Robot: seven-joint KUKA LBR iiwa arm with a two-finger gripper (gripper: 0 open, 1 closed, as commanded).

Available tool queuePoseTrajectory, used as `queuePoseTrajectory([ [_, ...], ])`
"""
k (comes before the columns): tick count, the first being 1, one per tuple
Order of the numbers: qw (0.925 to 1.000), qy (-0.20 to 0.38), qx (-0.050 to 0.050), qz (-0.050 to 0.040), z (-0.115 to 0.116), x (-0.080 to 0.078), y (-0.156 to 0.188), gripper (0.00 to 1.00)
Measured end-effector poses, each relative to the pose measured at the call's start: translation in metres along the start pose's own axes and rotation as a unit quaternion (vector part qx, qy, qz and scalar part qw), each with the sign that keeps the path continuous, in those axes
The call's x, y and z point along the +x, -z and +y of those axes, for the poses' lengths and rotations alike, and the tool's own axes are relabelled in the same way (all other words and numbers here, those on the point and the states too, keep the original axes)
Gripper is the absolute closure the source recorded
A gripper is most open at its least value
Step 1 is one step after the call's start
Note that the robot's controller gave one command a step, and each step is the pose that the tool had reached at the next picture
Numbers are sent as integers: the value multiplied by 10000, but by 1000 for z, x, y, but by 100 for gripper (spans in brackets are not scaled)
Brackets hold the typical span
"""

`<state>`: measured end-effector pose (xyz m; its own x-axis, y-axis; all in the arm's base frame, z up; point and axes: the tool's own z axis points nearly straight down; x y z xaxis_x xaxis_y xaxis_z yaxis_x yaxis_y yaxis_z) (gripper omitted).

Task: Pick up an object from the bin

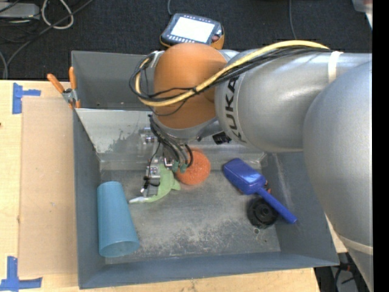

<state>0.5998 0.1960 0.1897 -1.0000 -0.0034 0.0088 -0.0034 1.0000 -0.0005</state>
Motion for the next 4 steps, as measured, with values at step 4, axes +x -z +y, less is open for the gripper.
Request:
queuePoseTrajectory([
  [4, 9840, 1781, 0, -7, -57, -3, -91, 0],
])
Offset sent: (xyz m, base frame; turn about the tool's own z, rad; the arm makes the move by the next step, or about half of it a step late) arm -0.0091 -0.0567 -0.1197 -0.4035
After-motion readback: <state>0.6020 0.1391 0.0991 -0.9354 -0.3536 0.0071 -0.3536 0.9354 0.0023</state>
